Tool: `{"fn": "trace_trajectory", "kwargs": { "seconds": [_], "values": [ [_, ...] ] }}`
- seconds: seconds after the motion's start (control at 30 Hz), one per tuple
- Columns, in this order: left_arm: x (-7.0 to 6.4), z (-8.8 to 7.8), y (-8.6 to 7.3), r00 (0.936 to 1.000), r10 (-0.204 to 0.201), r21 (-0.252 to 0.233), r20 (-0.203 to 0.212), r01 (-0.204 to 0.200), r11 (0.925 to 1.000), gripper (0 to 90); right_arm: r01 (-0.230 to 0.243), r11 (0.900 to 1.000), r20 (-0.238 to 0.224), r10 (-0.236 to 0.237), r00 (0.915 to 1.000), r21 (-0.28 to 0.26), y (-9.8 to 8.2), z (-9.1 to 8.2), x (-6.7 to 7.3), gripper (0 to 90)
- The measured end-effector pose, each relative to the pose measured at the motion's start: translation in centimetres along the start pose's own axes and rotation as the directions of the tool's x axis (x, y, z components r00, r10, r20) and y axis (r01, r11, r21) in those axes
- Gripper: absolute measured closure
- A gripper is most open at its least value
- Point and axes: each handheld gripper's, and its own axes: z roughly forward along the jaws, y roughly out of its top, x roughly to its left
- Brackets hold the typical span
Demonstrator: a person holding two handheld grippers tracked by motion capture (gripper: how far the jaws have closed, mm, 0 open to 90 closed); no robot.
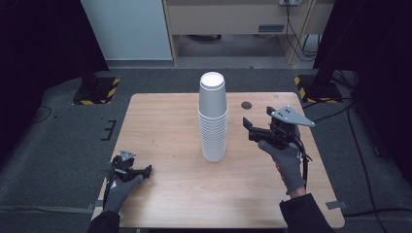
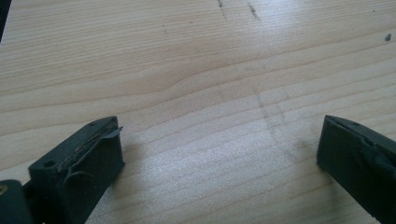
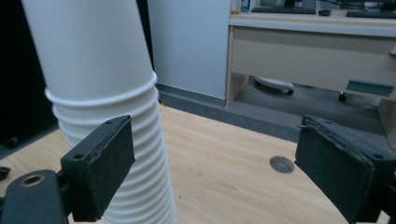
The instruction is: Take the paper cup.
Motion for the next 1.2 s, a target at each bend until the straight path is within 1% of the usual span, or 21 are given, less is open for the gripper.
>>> {"fn": "trace_trajectory", "kwargs": {
  "seconds": [0.07, 0.1, 0.17, 0.27, 0.3, 0.4, 0.47, 0.5, 0.57, 0.63, 0.73, 0.77, 0.83, 0.87, 0.93, 1.03, 1.17, 1.2],
  "values": [
    [0.0, 0.0, 0.0, 1.0, 0.0, 0.0, 0.0, 0.0, 1.0, 0.0, -0.003, 1.0, -0.008, 0.003, 1.0, -0.015, 0.6, 0.1, 0.3, 12.0],
    [0.0, 0.0, 0.0, 1.0, 0.0, 0.0, 0.0, 0.0, 1.0, 0.0, -0.003, 1.0, -0.008, 0.003, 1.0, -0.015, 0.6, 0.1, 0.3, 12.0],
    [0.0, 0.0, 0.0, 1.0, 0.0, 0.0, 0.0, 0.0, 1.0, 0.0, -0.009, 0.999, -0.024, 0.008, 0.9997, -0.036, 1.8, 0.3, 0.7, 12.2],
    [0.0, 0.0, 0.0, 1.0, 0.0, 0.0, 0.0, 0.0, 1.0, 0.0, -0.007, 0.999, -0.037, 0.005, 0.9993, -0.051, 2.7, 0.5, 1.1, 12.2],
    [0.0, 0.0, 0.0, 1.0, 0.001, 0.001, 0.0, -0.001, 1.0, 0.0, -0.007, 0.999, -0.037, 0.005, 0.9993, -0.051, 2.7, 0.5, 1.1, 12.2],
    [0.0, 0.0, 0.0, 1.0, 0.0, 0.0, 0.0, 0.0, 1.0, 0.0, -0.018, 0.998, -0.058, 0.014, 0.9982, -0.058, 3.4, 0.9, 1.5, 12.2],
    [0.0, 0.0, 0.0, 1.0, 0.0, 0.0, 0.0, 0.0, 1.0, 0.0, -0.006, 0.998, -0.074, 0.001, 0.9973, -0.059, 3.8, 1.3, 2.0, 12.1],
    [0.0, 0.0, 0.0, 1.0, 0.0, 0.0, 0.0, 0.0, 1.0, 0.0, -0.006, 0.998, -0.074, 0.001, 0.9973, -0.059, 3.8, 1.3, 2.0, 12.1],
    [0.0, 0.0, 0.0, 1.0, 0.0, 0.0, 0.0, 0.0, 1.0, 0.0, -0.001, 0.998, -0.088, -0.004, 0.9962, -0.058, 4.0, 1.5, 2.4, 12.0],
    [0.0, 0.0, 0.0, 1.0, 0.002, 0.001, 0.0, -0.002, 1.0, 0.0, -0.005, 0.998, -0.099, 0.0, 0.9951, -0.057, 4.2, 1.9, 2.7, 11.9],
    [0.0, 0.0, 0.0, 1.0, 0.002, 0.002, 0.001, -0.002, 1.0, 0.0, -0.004, 0.999, -0.111, -0.002, 0.9938, -0.054, 4.4, 2.5, 3.1, 11.8],
    [0.0, 0.0, 0.0, 1.0, 0.001, 0.001, 0.001, -0.001, 1.0, 0.0, -0.002, 0.998, -0.12, -0.005, 0.9927, -0.057, 4.4, 3.0, 3.4, 11.7],
    [0.0, 0.0, 0.0, 1.0, 0.001, 0.001, 0.001, -0.001, 1.0, 0.0, 0.0, 0.998, -0.126, -0.007, 0.992, -0.056, 4.5, 3.2, 3.6, 11.6],
    [0.0, 0.0, 0.0, 1.0, 0.001, 0.0, 0.001, -0.001, 1.0, 0.0, 0.003, 0.999, -0.136, -0.01, 0.9907, -0.052, 4.5, 3.7, 4.0, 11.4],
    [0.0, 0.0, 0.0, 1.0, 0.002, 0.001, 0.001, -0.002, 1.0, 0.0, 0.007, 0.999, -0.139, -0.013, 0.9902, -0.048, 4.5, 4.0, 4.2, 11.3],
    [0.0, 0.0, 0.0, 1.0, 0.002, 0.001, 0.001, -0.002, 1.0, 0.0, 0.016, 0.999, -0.149, -0.023, 0.9885, -0.046, 4.7, 4.8, 4.9, 11.1],
    [0.0, 0.0, 0.0, 1.0, 0.001, 0.001, 0.001, -0.001, 1.0, 0.0, 0.019, 0.999, -0.153, -0.026, 0.988, -0.047, 4.8, 5.4, 5.3, 10.8],
    [0.0, 0.0, 0.0, 1.0, 0.001, 0.001, 0.001, -0.001, 1.0, 0.0, 0.012, 0.999, -0.159, -0.019, 0.987, -0.047, 4.8, 5.8, 5.4, 10.8]
  ]
}}
